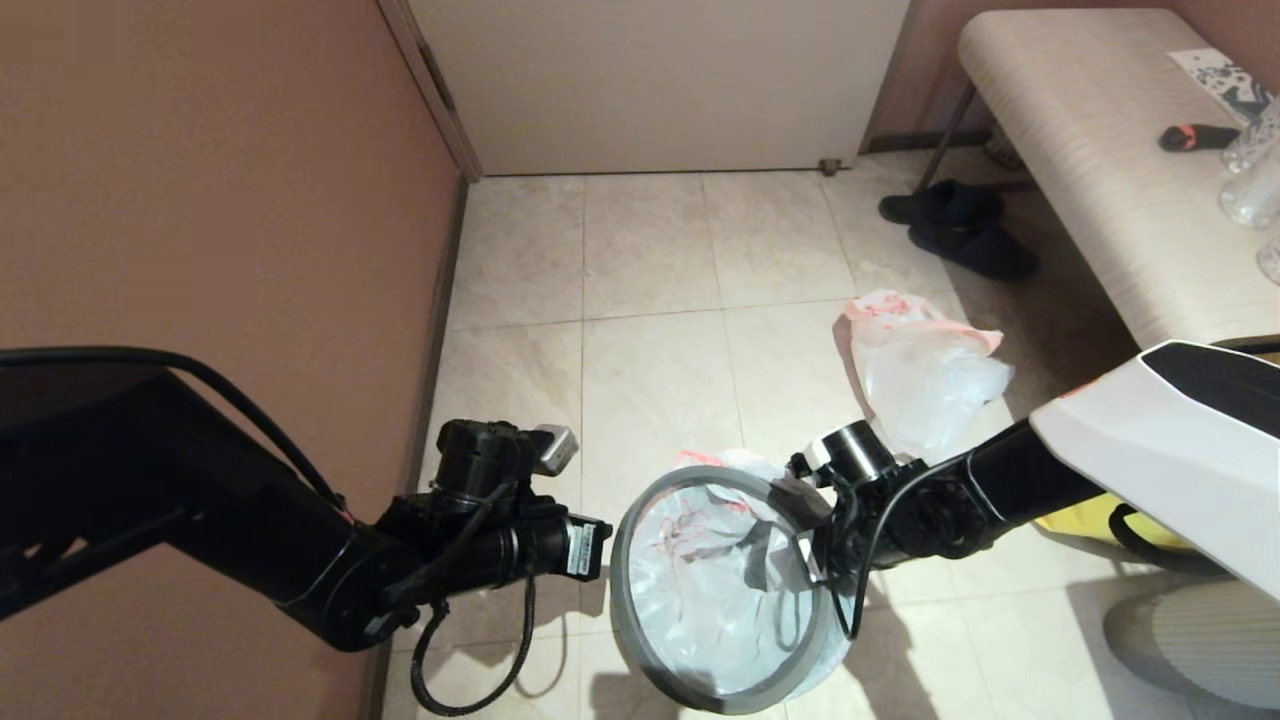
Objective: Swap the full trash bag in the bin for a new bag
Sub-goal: Place the trash can ring on the trash can
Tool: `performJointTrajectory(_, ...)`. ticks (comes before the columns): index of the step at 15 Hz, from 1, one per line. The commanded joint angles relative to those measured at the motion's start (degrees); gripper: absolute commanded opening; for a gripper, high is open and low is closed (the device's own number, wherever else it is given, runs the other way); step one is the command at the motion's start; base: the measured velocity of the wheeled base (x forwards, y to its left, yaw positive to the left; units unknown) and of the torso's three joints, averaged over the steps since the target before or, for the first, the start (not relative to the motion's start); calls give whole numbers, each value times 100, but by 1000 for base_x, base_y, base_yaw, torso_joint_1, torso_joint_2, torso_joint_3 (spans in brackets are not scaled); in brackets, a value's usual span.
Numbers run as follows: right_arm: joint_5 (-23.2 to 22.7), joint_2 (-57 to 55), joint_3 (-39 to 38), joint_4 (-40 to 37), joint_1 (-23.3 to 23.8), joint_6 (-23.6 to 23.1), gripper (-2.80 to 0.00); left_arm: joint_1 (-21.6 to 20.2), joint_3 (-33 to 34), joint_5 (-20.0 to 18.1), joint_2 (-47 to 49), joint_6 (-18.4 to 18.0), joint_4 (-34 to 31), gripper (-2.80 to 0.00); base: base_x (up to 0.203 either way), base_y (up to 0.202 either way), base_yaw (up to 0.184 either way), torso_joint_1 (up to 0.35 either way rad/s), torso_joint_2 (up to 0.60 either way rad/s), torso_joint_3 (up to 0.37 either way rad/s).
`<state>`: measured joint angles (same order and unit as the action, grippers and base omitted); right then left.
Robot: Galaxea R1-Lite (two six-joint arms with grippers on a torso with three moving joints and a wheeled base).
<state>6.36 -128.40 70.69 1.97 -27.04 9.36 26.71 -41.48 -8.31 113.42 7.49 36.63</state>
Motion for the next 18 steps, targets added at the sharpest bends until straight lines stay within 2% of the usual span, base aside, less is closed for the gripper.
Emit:
performJointTrajectory(1, 5, 366, -15, -41, 8, 10, -280, 5, 9, -4, -71, 7, 19, -280, 0, 0, 0, 0, 0, 0)
performJointTrajectory(6, 14, 1080, 6, -461, 155, -13, -280, 50, 44, -12, -101, 23, 28, -280, 0, 0, 0, 0, 0, 0)
performJointTrajectory(18, 89, 427, 13, -400, 266, -136, -280, 45, 31, -28, -13, 34, 28, -280, 0, 0, 0, 0, 0, 0)
